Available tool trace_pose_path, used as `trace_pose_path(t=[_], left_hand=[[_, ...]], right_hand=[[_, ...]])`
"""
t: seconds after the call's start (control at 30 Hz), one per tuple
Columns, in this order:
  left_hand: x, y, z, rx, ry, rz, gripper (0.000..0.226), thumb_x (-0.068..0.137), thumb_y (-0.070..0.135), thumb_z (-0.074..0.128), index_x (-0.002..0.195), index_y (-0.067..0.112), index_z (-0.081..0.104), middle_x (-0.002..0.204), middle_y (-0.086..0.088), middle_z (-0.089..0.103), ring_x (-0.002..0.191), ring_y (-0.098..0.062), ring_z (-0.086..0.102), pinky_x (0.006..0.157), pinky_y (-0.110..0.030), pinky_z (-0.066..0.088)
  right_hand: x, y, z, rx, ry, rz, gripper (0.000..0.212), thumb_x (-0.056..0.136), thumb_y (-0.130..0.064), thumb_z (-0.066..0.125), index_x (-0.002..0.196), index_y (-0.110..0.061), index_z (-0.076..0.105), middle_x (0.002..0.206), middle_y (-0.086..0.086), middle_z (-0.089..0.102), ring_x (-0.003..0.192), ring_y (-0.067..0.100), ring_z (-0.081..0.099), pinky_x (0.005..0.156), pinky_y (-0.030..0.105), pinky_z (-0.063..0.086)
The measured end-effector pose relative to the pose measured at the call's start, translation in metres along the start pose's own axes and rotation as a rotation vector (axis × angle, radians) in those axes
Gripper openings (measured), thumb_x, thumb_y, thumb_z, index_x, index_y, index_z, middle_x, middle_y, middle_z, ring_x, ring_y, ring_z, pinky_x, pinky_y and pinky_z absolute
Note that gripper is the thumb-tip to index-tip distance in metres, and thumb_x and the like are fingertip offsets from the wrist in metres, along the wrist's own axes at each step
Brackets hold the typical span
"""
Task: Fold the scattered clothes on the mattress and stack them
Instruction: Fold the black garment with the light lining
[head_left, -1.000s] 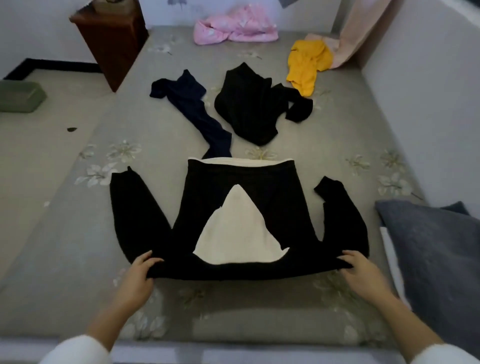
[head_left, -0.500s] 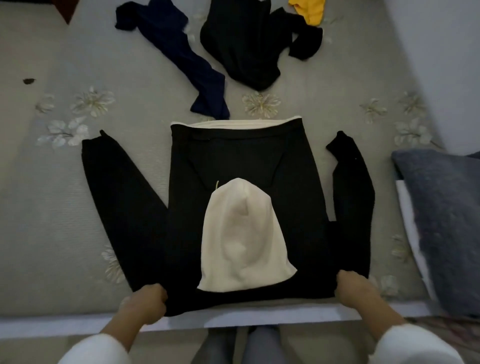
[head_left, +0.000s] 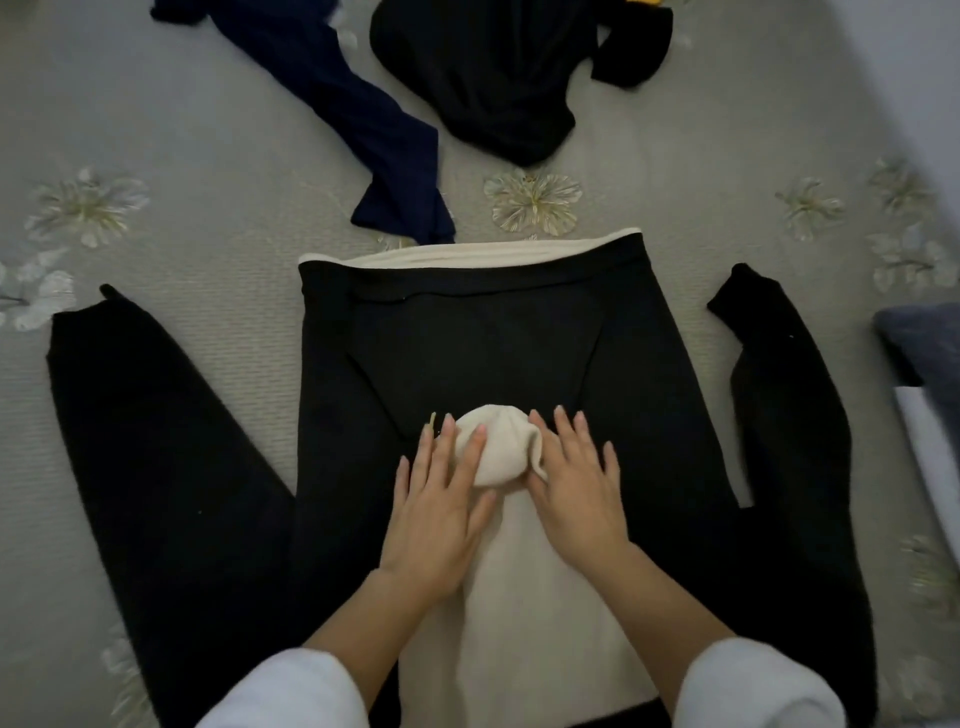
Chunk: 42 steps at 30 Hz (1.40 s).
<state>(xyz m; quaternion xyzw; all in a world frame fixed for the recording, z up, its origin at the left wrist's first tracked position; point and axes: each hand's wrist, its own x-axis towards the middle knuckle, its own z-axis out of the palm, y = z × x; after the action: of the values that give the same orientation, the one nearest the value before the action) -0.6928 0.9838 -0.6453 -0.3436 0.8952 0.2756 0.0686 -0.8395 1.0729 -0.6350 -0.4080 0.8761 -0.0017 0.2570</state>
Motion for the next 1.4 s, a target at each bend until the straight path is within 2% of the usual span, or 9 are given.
trace_pose_path(t=[0.2, 0.27, 0.4, 0.5, 0.63, 0.83, 0.97, 1.13, 1.4], left_hand=[[0.035, -0.018, 0.022, 0.13, -0.089, -0.024, 0.064, 0.084, 0.057, -0.002, 0.138, 0.044, -0.033, 0.154, 0.005, -0.031, 0.14, -0.015, -0.032, 0.116, -0.044, -0.014], [0.043, -0.019, 0.009, 0.079, -0.078, 0.002, 0.067, 0.081, 0.055, 0.008, 0.145, 0.045, -0.005, 0.156, 0.01, -0.005, 0.143, -0.012, -0.011, 0.113, -0.039, -0.006], [0.091, -0.045, -0.042, -0.186, 0.2, -0.032, 0.055, 0.074, 0.041, 0.018, 0.113, 0.037, 0.056, 0.124, 0.012, 0.048, 0.117, -0.01, 0.03, 0.091, -0.032, 0.013], [0.144, -0.081, -0.076, 0.036, 0.414, -0.2, 0.043, 0.09, 0.03, 0.036, 0.13, 0.027, 0.051, 0.142, 0.005, 0.042, 0.126, -0.021, 0.027, 0.1, -0.044, 0.017], [0.185, -0.118, -0.103, 0.297, 0.405, -0.278, 0.043, 0.099, 0.029, 0.038, 0.14, 0.019, 0.041, 0.149, -0.001, 0.038, 0.135, -0.032, 0.024, 0.102, -0.055, 0.017], [0.199, -0.131, -0.119, 0.402, 0.388, -0.273, 0.027, 0.095, 0.035, 0.049, 0.111, 0.016, 0.06, 0.108, -0.006, 0.058, 0.12, -0.034, 0.038, 0.102, -0.054, 0.016], [0.196, -0.135, -0.139, 0.108, 0.536, -0.228, 0.011, 0.094, 0.041, 0.047, 0.092, 0.03, 0.048, 0.092, 0.0, 0.054, 0.115, -0.034, 0.04, 0.098, -0.062, 0.03], [0.226, -0.134, -0.15, 0.082, 0.603, -0.423, 0.022, 0.092, 0.047, 0.053, 0.087, 0.025, 0.053, 0.087, -0.003, 0.051, 0.112, -0.034, 0.041, 0.095, -0.056, 0.03], [0.247, -0.113, -0.099, -0.053, 0.568, -0.572, 0.042, 0.098, 0.033, 0.042, 0.136, 0.015, 0.042, 0.146, -0.016, 0.03, 0.135, -0.035, 0.026, 0.111, -0.053, 0.022]], right_hand=[[0.029, 0.019, 0.02, -0.068, -0.012, -0.009, 0.067, 0.097, -0.054, 0.029, 0.149, -0.038, -0.01, 0.159, -0.009, -0.015, 0.143, 0.012, -0.022, 0.116, 0.044, -0.006], [0.039, 0.026, 0.009, 0.072, -0.001, -0.047, 0.06, 0.09, -0.052, 0.038, 0.146, -0.041, 0.02, 0.154, -0.01, 0.01, 0.144, 0.011, 0.0, 0.114, 0.037, 0.004], [0.096, 0.038, -0.042, 0.756, 0.128, 0.092, 0.033, 0.059, -0.023, 0.044, 0.081, -0.033, 0.065, 0.101, -0.001, 0.059, 0.109, 0.022, 0.048, 0.089, 0.028, 0.029], [0.153, 0.046, -0.082, 0.59, 0.302, 0.113, 0.031, 0.08, -0.016, 0.051, 0.106, -0.02, 0.067, 0.099, 0.005, 0.058, 0.098, 0.024, 0.055, 0.083, 0.028, 0.038], [0.219, 0.056, -0.116, 0.217, 0.236, 0.047, 0.05, 0.097, -0.02, 0.04, 0.146, -0.022, 0.034, 0.118, 0.013, 0.059, 0.111, 0.032, 0.054, 0.09, 0.038, 0.041], [0.25, 0.07, -0.121, -0.252, 0.18, -0.016, 0.025, 0.1, -0.029, 0.04, 0.113, -0.009, 0.044, 0.101, 0.019, 0.063, 0.088, 0.037, 0.058, 0.065, 0.036, 0.038], [0.24, 0.085, -0.135, -0.108, 0.446, -0.101, 0.021, 0.099, -0.029, 0.042, 0.1, -0.008, 0.042, 0.074, 0.015, 0.051, 0.074, 0.04, 0.057, 0.06, 0.036, 0.029], [0.268, 0.089, -0.129, 0.064, 0.5, -0.002, 0.022, 0.099, -0.029, 0.044, 0.101, -0.007, 0.045, 0.083, 0.015, 0.052, 0.083, 0.039, 0.055, 0.066, 0.038, 0.033], [0.274, 0.094, -0.094, 0.32, 0.468, 0.059, 0.05, 0.096, -0.03, 0.05, 0.138, -0.007, 0.035, 0.13, 0.016, 0.047, 0.121, 0.033, 0.043, 0.103, 0.05, 0.034]])
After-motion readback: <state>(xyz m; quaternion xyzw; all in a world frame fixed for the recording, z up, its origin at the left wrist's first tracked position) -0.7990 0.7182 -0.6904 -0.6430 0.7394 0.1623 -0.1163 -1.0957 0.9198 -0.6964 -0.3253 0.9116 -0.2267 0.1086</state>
